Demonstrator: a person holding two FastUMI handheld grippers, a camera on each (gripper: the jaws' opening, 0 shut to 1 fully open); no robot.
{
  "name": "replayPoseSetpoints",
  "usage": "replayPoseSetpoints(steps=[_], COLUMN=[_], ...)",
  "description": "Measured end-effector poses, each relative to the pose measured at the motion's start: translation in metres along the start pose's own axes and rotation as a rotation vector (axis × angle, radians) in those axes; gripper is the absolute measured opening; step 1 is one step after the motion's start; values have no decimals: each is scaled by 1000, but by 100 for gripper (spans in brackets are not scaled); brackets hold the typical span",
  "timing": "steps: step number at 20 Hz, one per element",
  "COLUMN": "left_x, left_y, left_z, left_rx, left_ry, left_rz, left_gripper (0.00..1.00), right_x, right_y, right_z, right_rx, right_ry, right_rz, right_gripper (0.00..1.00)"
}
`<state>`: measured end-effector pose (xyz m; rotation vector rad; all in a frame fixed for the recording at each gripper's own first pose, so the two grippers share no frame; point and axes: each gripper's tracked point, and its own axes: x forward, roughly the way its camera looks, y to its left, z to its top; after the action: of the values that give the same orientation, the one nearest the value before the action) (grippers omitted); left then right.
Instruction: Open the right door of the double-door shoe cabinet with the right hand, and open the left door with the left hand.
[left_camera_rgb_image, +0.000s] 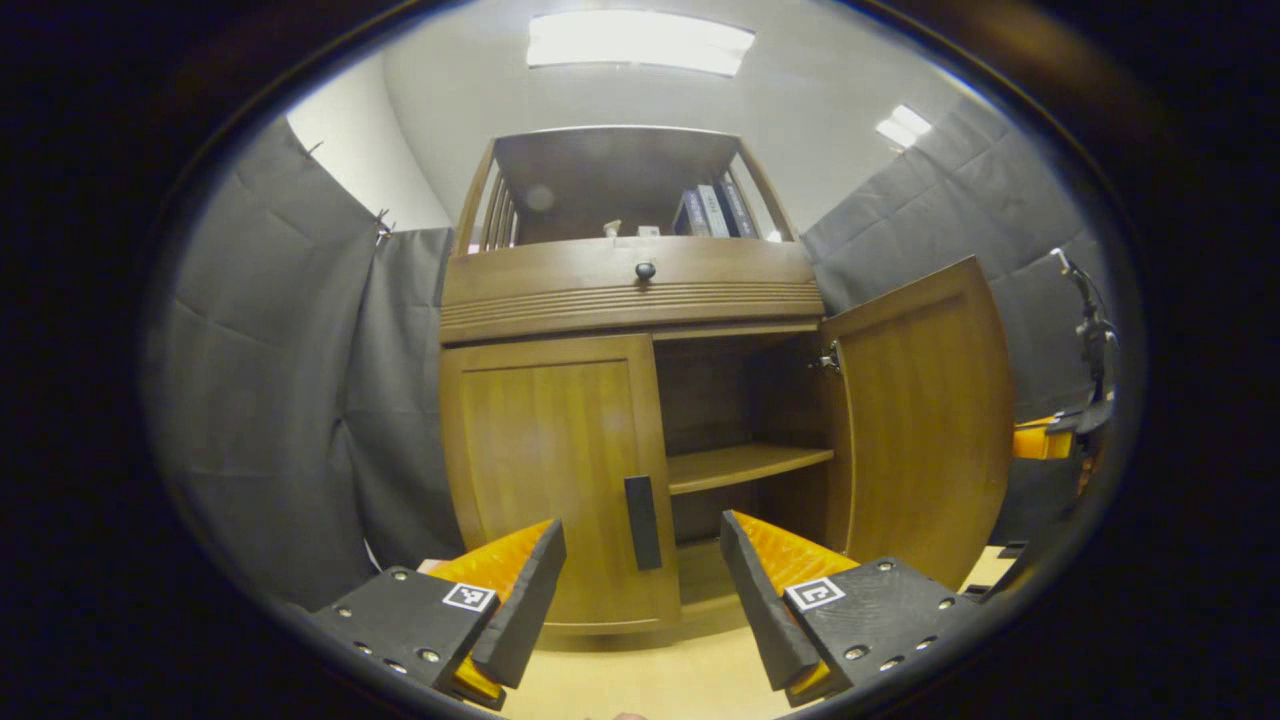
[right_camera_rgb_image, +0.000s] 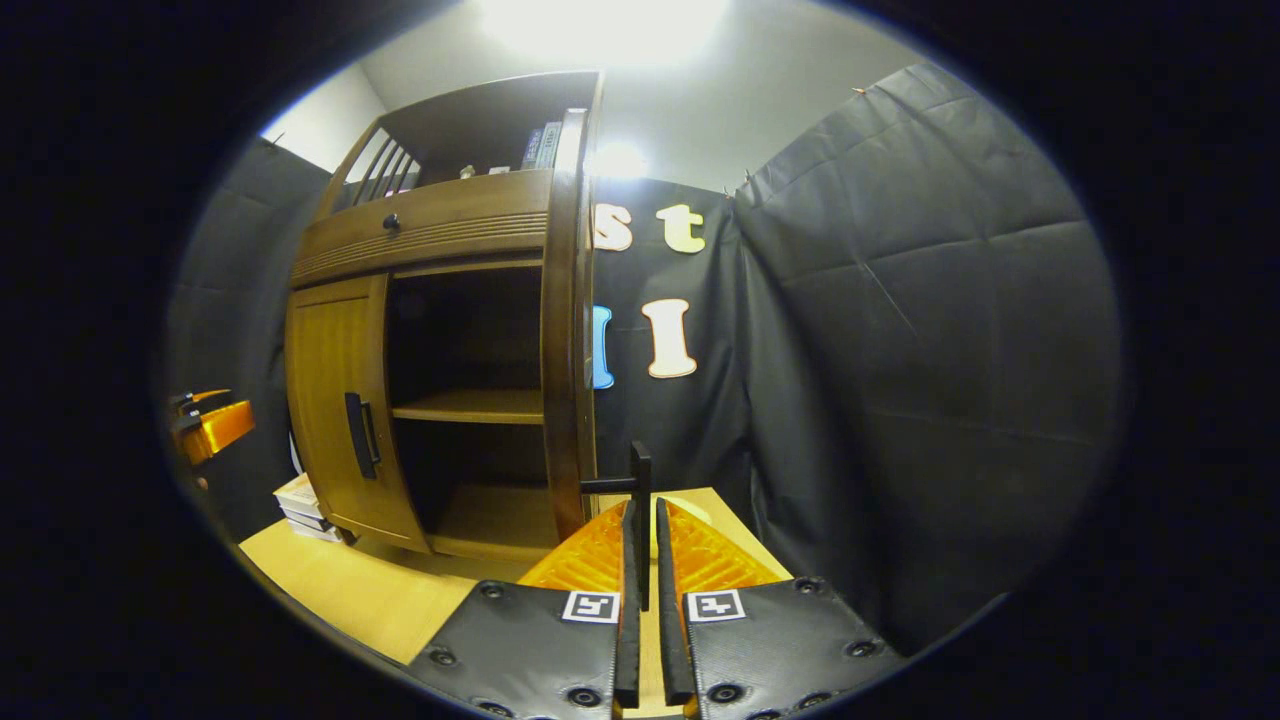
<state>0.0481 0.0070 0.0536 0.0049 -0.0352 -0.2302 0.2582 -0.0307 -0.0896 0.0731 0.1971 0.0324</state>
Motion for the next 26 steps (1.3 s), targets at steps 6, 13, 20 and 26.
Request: replayPoseSetpoints(steps=[6, 13, 20, 26], left_x=[13, 23, 30, 30], left_y=[-4, -2, 1, -3], left_z=[-3, -20, -35, -42], left_rx=[-16, -27, -74, -51], left_ry=[14, 75, 126, 177], left_rz=[-7, 21, 52, 2], left_gripper=[90, 90, 89, 91], right_x=[-24, -35, -36, -33], right_y=[-10, -31, -44, -36], right_z=[12, 1, -7, -8], right_rx=[-16, 21, 8, -11], right_ry=[-56, -42, -7, 13], right_rz=[-15, -74, -128, -138], right_gripper=[38, 93, 93, 98])
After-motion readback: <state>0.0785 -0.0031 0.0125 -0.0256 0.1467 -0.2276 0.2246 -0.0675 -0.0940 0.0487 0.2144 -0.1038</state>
